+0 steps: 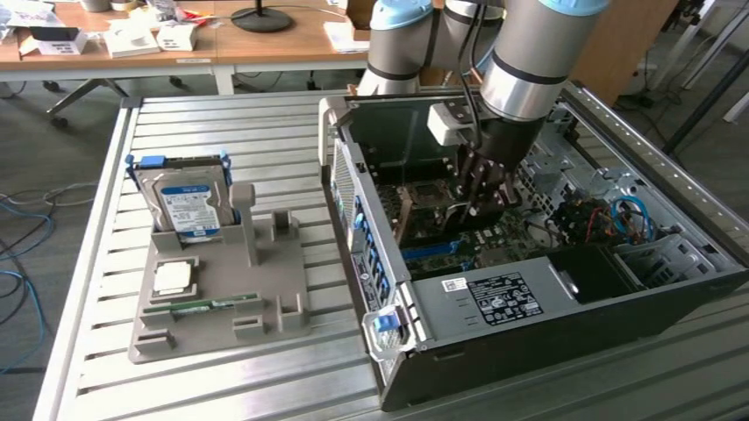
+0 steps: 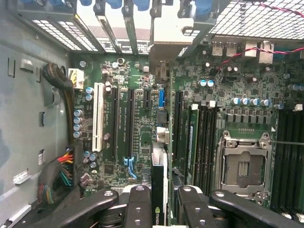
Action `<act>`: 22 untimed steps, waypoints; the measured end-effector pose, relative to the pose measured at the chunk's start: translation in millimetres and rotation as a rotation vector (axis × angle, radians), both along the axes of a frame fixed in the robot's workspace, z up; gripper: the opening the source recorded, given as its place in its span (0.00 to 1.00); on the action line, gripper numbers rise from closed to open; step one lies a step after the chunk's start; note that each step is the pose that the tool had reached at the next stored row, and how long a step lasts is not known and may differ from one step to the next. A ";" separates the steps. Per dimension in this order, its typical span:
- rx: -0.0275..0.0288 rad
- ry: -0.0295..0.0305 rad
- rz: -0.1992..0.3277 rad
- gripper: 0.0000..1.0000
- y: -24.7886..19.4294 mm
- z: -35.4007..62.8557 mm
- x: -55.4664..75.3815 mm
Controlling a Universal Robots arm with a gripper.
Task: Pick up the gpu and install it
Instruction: 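Insert the gpu into the slot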
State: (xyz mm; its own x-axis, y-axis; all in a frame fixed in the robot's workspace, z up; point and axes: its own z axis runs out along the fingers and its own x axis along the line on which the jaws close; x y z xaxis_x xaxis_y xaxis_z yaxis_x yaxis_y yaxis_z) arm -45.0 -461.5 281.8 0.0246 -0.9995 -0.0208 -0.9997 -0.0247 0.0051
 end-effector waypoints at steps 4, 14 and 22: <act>0.0002 -0.0005 0.000 0.26 0.0 -0.2 -5.1; 0.0001 -0.0013 0.000 0.26 0.0 -4.1 -10.9; 0.0002 -0.0014 0.000 0.26 0.0 -6.1 -10.9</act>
State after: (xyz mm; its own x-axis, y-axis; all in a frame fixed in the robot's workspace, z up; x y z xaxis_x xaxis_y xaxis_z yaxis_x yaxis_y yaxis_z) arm -55.9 -461.5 275.7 0.0248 -0.9995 -0.0210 -0.9997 -0.0249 0.0037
